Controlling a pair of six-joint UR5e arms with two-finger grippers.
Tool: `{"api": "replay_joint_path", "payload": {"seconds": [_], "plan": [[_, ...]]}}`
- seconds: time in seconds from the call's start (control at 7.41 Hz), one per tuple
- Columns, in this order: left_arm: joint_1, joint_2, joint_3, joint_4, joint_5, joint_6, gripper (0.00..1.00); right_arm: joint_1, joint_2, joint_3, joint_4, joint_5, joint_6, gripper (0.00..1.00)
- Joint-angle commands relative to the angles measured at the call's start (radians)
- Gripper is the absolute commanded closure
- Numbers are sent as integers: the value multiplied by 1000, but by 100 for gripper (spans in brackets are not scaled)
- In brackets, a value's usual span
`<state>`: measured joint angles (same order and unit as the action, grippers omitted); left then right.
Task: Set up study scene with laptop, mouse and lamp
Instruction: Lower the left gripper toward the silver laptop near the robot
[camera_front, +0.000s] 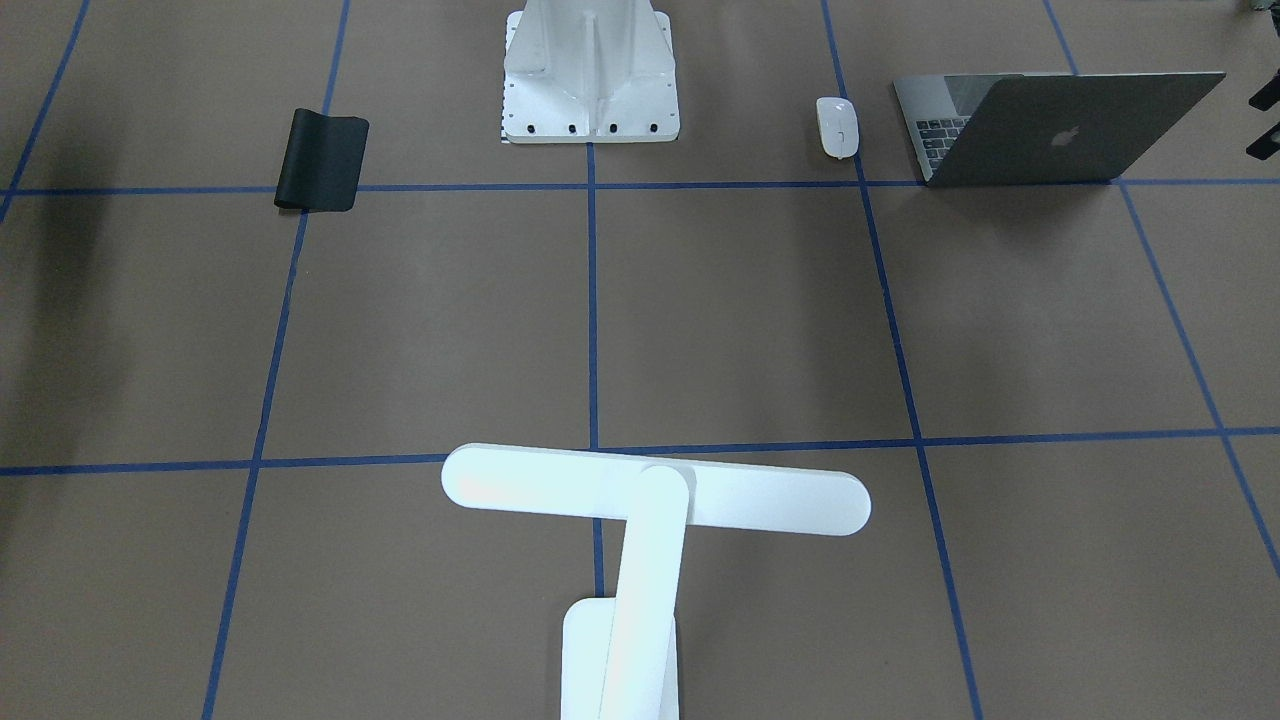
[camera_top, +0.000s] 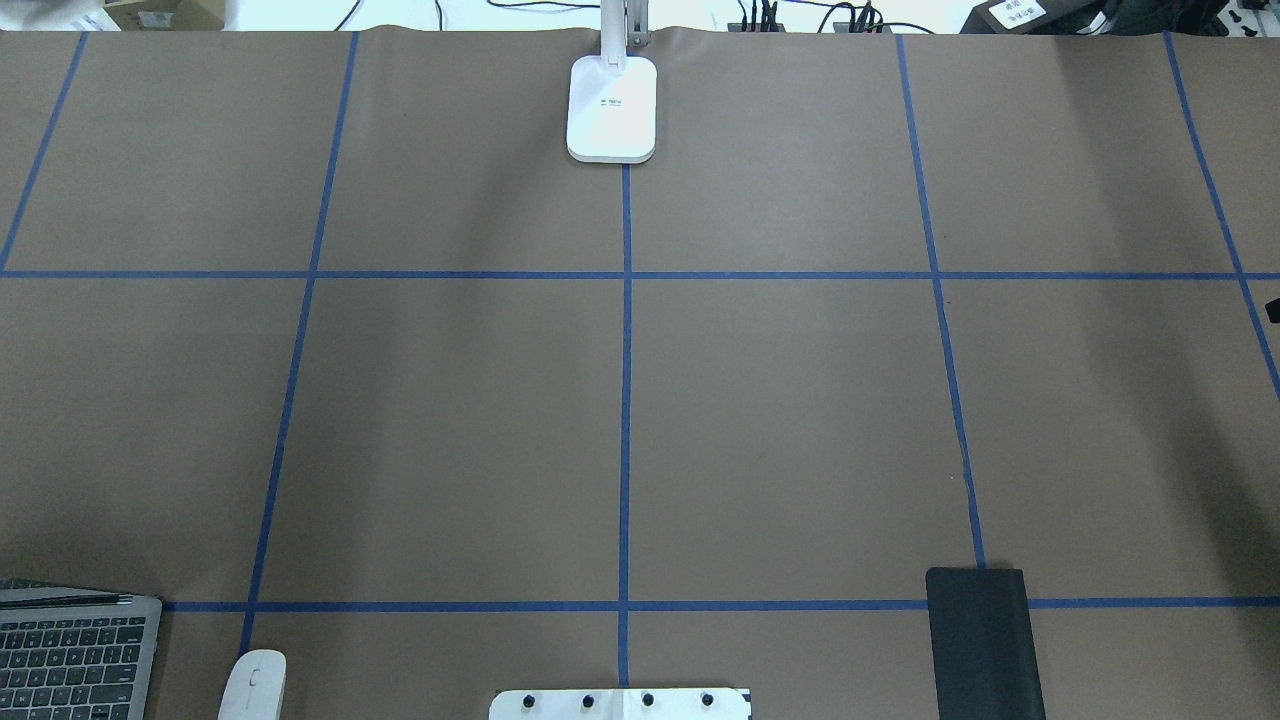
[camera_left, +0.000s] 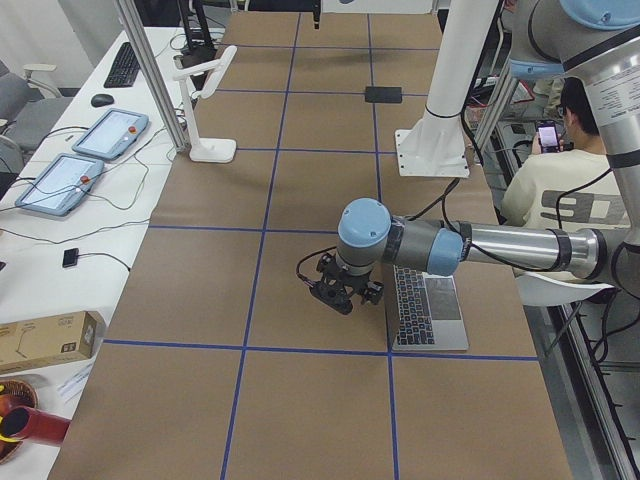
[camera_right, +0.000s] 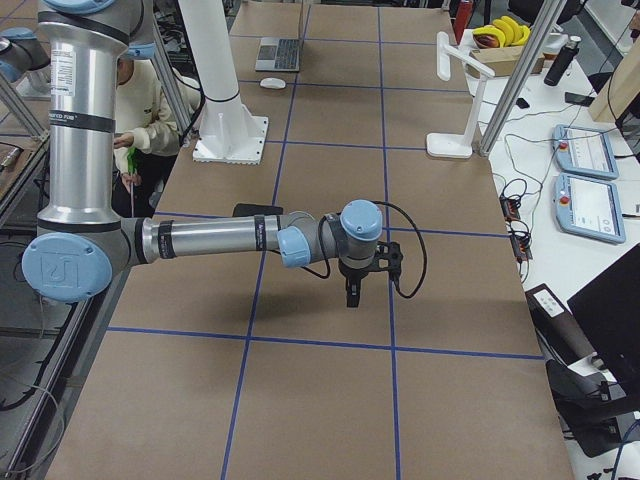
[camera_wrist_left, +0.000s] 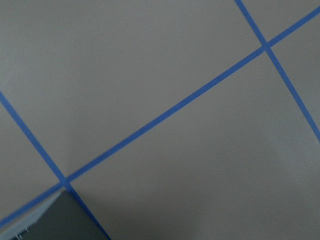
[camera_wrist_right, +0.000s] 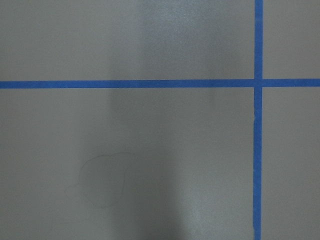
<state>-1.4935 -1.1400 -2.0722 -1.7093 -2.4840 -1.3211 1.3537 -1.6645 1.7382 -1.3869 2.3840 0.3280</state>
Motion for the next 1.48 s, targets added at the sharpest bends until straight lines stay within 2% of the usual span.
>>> {"api": "replay_joint_path", "payload": {"seconds": [0.0, 0.27, 0.54, 0.81, 0.94, 1.35], "plan": [[25, 34, -31, -7, -67, -166, 1, 1, -21, 7, 5, 50, -6, 0], [50, 91, -35, -10, -70, -185, 1, 2, -46, 37, 20, 57, -7, 0], [108, 91, -64, -24, -72, -287, 1, 5, -38, 43, 19, 60, -7, 0], [255, 91, -66, -212, -69, -550, 1, 7, -34, 41, 16, 61, -7, 0], [301, 91, -63, -264, -59, -613, 1, 7, -34, 37, 16, 60, -7, 0], [317, 143, -63, -309, -58, -610, 1, 7, -34, 38, 16, 60, -9, 0]]}}
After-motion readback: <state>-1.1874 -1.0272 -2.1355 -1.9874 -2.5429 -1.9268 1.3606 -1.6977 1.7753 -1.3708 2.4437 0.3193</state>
